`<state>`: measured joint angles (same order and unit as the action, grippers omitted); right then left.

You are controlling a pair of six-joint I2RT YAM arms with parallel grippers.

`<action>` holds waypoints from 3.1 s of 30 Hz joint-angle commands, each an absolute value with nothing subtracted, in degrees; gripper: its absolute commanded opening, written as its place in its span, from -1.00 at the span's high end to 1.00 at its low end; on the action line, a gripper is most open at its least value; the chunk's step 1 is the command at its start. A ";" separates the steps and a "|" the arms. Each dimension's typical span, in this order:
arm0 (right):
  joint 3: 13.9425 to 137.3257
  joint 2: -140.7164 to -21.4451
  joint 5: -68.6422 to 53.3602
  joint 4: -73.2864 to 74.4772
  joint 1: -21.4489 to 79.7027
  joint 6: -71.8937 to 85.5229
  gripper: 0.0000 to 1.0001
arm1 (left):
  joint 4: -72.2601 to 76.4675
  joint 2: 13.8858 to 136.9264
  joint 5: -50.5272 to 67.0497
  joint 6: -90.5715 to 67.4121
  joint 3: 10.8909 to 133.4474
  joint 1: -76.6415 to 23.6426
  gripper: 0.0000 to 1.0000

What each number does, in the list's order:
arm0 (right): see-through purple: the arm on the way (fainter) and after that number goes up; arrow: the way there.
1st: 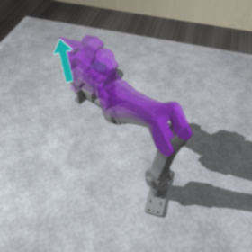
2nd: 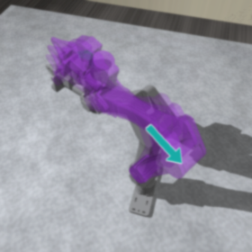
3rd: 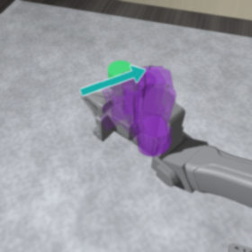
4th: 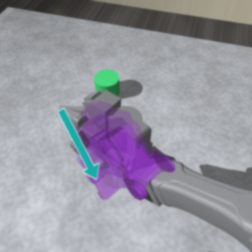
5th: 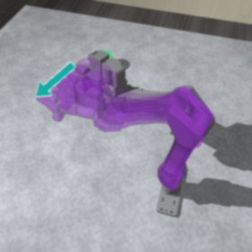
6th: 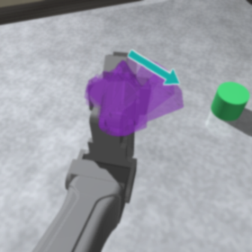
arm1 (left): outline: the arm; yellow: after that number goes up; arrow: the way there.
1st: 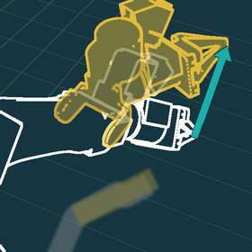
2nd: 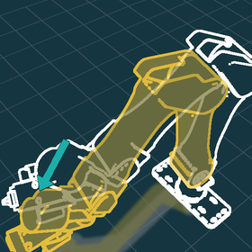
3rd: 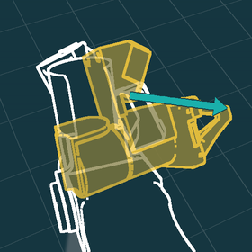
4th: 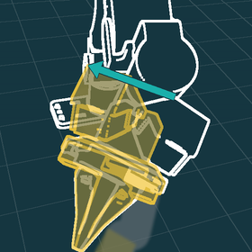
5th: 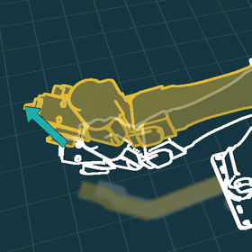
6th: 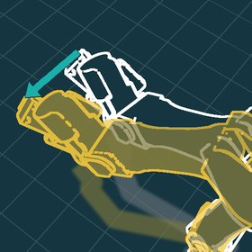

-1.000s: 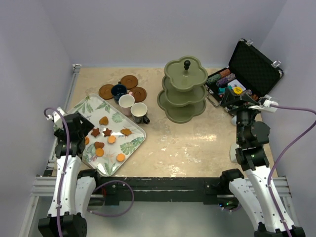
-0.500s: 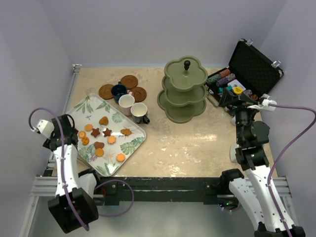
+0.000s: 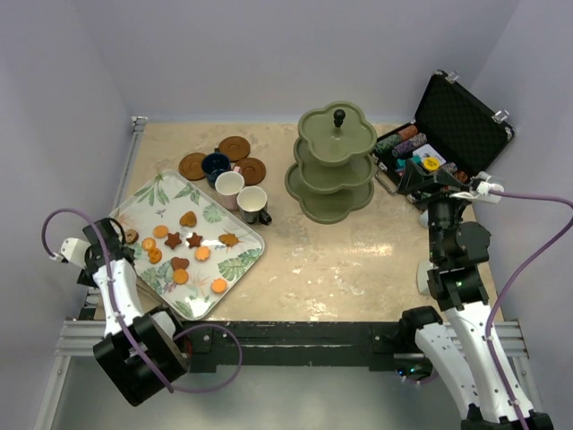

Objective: Serve the afternoon tea
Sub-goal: Pick up the clamp from the corner of the board.

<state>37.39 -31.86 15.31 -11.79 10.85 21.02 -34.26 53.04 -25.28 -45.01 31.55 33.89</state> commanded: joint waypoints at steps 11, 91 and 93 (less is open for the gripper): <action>38.41 -32.78 13.45 -14.59 10.72 20.92 -0.91 | -24.61 60.29 -18.99 -43.68 30.23 39.02 -0.16; 66.88 -84.79 33.74 -23.99 76.71 12.14 -0.68 | -32.17 52.91 -19.60 -52.11 46.40 2.91 1.00; 68.72 -88.66 35.76 -23.65 79.88 11.34 -0.68 | -31.56 53.26 -20.47 -52.99 46.58 0.71 1.00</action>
<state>63.66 -84.47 29.23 -19.99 74.83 13.69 -34.33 52.53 -18.74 -49.56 44.05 3.75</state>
